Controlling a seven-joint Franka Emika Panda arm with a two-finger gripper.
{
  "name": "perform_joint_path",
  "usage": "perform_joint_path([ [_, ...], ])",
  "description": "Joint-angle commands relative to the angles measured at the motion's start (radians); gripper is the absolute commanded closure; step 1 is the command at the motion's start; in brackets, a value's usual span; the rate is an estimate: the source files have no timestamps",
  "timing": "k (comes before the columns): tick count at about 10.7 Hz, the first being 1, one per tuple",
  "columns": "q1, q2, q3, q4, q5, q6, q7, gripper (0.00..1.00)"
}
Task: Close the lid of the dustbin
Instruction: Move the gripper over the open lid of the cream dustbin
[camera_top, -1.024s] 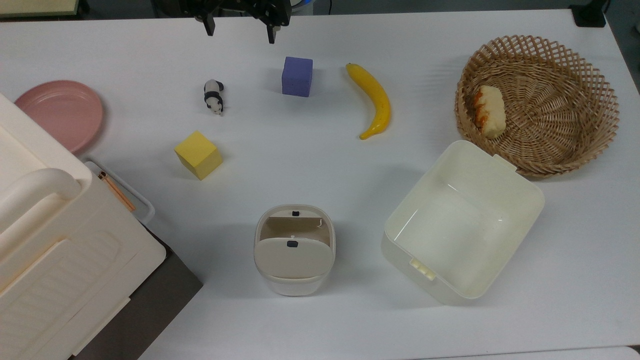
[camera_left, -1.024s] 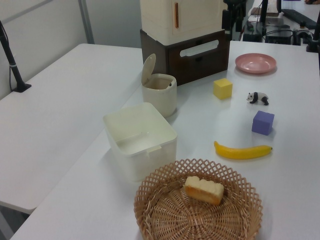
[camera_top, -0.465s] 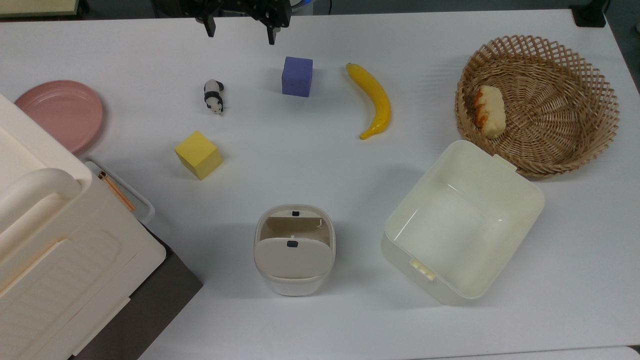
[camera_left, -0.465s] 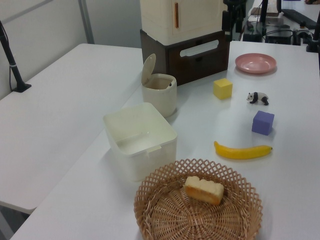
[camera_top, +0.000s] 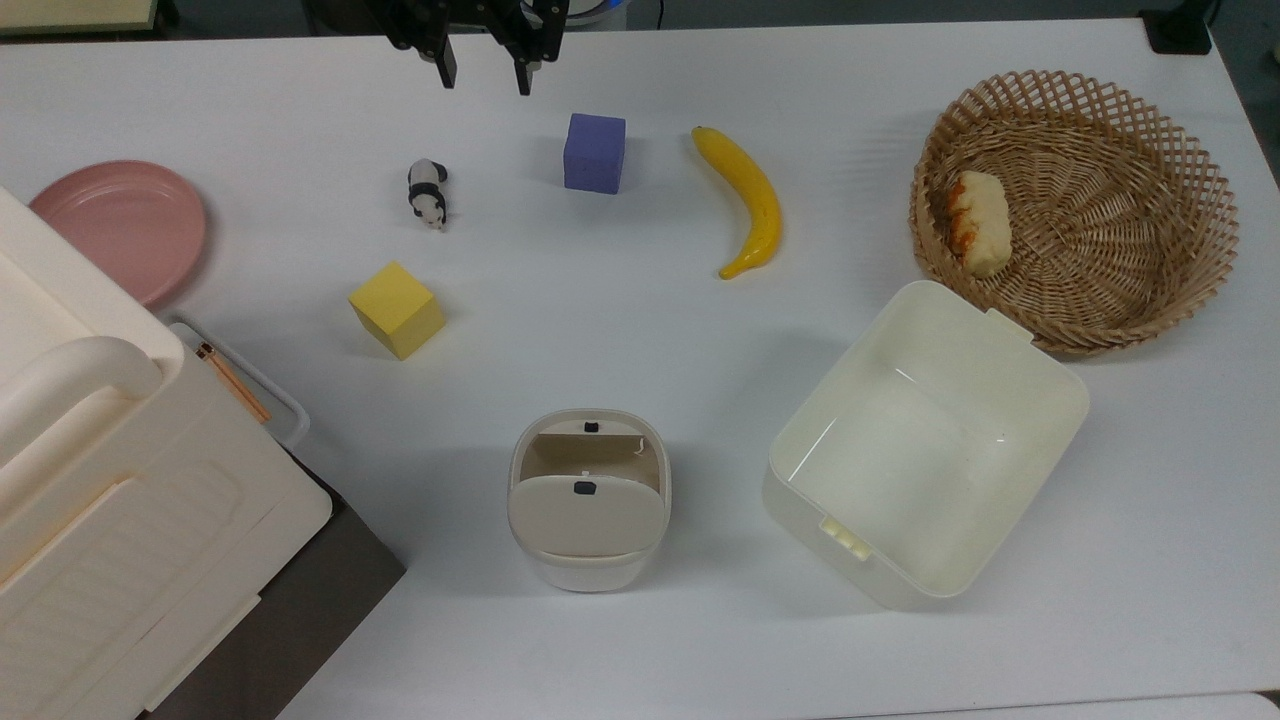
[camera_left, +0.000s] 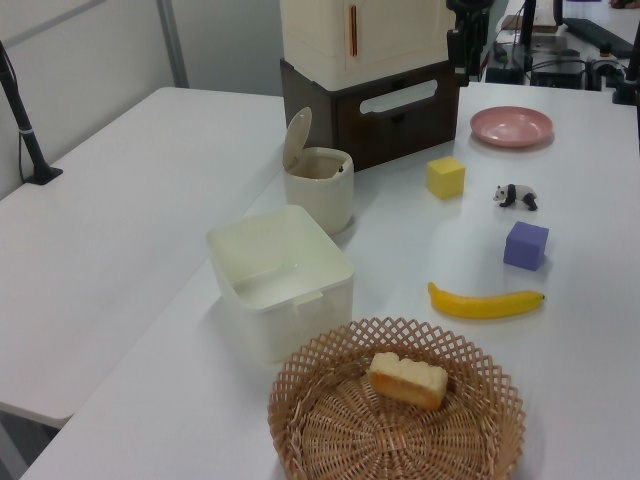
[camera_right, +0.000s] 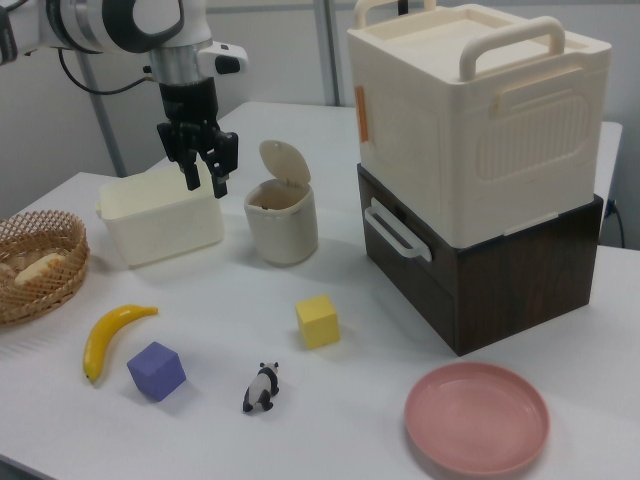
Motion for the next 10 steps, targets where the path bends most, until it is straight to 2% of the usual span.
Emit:
perform_joint_path([
  [1, -0.001, -0.01, 0.011, -0.018, 0.001, 0.003, -0.025, 0.95],
  [2, -0.001, -0.008, 0.011, -0.018, 0.001, 0.003, -0.025, 1.0],
  [5, 0.002, 0.014, 0.011, -0.026, 0.009, 0.109, -0.023, 1.0],
  [6, 0.003, 0.028, 0.011, -0.026, 0.036, 0.164, -0.023, 1.0],
  [8, 0.004, 0.06, 0.011, -0.024, 0.094, 0.37, -0.011, 1.0],
  [10, 0.031, 0.106, 0.01, -0.018, 0.116, 0.559, -0.006, 1.0],
])
